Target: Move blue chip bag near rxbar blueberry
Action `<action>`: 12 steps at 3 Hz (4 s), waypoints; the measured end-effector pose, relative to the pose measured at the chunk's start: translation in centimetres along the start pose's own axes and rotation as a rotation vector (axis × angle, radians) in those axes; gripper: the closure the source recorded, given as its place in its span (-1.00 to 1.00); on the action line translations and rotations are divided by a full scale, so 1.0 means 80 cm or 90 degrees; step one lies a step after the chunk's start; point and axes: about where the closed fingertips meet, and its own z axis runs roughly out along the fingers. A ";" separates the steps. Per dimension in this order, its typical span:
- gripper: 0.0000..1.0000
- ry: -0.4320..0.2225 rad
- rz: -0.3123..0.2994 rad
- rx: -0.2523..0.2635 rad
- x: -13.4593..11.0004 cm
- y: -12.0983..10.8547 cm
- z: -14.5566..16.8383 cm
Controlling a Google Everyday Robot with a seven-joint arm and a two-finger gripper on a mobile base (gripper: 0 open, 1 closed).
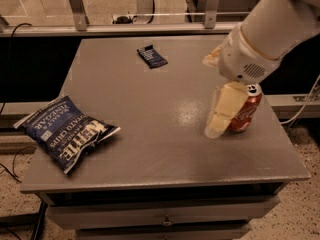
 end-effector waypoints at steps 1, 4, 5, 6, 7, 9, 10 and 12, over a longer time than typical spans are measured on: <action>-1.00 -0.095 -0.044 -0.060 -0.084 0.018 0.063; -1.00 -0.187 -0.071 -0.096 -0.164 0.049 0.100; -1.00 -0.232 -0.070 -0.110 -0.189 0.053 0.122; -1.00 -0.278 -0.057 -0.127 -0.223 0.052 0.158; -1.00 -0.307 -0.038 -0.146 -0.249 0.053 0.184; -0.65 -0.324 0.008 -0.205 -0.282 0.070 0.227; -0.20 -0.328 0.021 -0.214 -0.287 0.074 0.235; 0.73 -0.324 0.032 -0.178 -0.280 0.059 0.212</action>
Offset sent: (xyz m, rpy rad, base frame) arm -0.0235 0.2384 -0.0466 0.4086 0.0969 0.3022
